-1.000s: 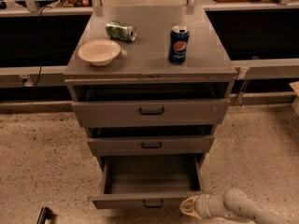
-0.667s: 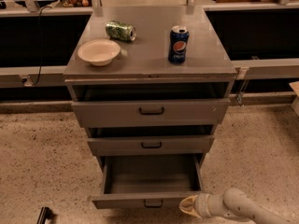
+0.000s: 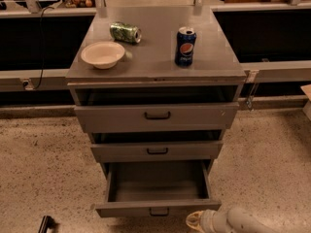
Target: Close bottom drawer
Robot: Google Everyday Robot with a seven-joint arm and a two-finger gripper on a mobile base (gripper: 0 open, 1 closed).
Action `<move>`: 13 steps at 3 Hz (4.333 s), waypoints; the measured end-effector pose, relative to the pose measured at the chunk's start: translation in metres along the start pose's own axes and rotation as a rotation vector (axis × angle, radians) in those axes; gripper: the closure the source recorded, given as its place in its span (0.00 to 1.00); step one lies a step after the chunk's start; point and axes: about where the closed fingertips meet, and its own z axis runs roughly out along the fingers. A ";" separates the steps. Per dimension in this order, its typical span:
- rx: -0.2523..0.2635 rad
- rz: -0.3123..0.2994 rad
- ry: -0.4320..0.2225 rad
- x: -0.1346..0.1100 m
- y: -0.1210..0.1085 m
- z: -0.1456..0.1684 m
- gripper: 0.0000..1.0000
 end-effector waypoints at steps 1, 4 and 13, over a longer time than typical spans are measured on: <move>0.031 -0.005 -0.006 0.019 0.000 0.015 1.00; 0.075 -0.069 -0.107 0.019 -0.045 0.051 1.00; 0.216 -0.159 -0.155 -0.009 -0.197 0.067 1.00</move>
Offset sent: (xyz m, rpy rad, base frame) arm 0.0275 -0.0015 -0.0497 0.0465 -0.1154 -0.0164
